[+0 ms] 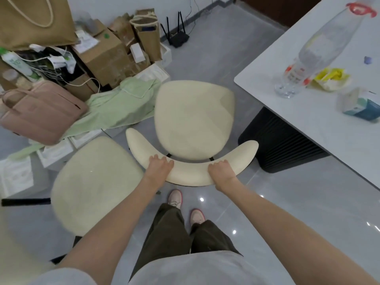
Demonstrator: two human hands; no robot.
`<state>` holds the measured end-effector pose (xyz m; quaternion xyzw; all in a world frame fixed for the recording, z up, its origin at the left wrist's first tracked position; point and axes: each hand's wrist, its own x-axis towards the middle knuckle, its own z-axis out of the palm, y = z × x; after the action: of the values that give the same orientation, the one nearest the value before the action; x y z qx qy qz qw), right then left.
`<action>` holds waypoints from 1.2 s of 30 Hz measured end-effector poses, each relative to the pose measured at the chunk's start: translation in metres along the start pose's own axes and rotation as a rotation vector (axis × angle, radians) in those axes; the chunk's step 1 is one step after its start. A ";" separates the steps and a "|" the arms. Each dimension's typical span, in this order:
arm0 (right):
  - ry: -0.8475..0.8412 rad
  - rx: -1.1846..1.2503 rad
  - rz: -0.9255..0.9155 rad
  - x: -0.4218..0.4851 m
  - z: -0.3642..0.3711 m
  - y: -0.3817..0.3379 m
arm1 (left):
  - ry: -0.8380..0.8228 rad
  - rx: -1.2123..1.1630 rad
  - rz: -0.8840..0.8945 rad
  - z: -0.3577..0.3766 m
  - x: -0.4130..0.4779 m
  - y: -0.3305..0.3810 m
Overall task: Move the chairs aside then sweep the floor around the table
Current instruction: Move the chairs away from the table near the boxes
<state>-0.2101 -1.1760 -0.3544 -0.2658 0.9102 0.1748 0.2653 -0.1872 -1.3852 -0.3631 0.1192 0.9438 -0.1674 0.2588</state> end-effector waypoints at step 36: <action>-0.119 0.165 0.166 -0.283 0.119 -0.219 | 0.037 0.143 0.225 0.126 -0.280 0.095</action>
<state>0.1657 -1.1855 -0.3253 -0.1560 0.9229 0.1363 0.3245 0.1334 -1.3847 -0.3410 0.2456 0.9148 -0.2018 0.2493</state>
